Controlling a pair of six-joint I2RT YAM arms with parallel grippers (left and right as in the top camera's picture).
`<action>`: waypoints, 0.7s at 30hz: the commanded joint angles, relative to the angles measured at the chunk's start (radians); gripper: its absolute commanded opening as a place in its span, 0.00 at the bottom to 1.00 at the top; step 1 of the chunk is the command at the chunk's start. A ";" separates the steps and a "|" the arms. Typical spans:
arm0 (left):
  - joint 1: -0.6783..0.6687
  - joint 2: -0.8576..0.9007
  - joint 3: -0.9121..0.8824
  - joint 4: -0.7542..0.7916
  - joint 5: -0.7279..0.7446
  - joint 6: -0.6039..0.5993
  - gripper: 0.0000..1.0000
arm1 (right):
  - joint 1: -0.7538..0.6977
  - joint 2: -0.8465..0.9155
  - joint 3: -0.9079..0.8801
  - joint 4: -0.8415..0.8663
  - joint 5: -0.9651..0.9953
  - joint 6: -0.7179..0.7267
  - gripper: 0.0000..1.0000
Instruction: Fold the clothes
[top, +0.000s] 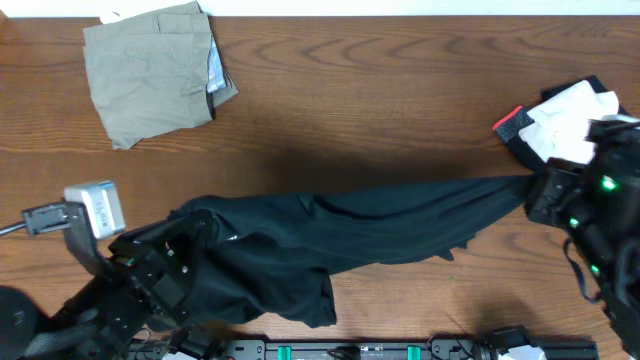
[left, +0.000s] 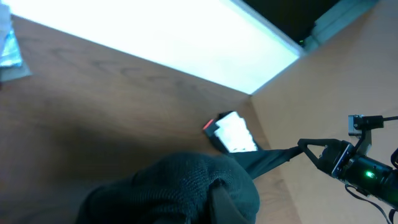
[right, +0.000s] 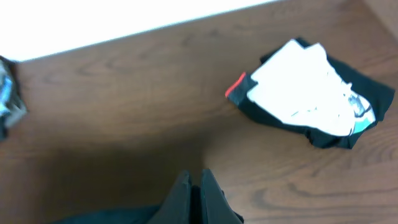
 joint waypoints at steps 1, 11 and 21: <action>-0.002 0.033 0.069 0.026 0.022 0.014 0.06 | -0.005 -0.010 0.102 -0.018 0.015 0.009 0.01; -0.002 0.165 0.252 0.026 0.025 0.014 0.06 | -0.006 -0.006 0.218 -0.070 0.037 0.010 0.02; -0.002 0.284 0.256 0.024 -0.245 0.015 0.06 | -0.006 0.084 0.218 -0.039 0.101 0.029 0.01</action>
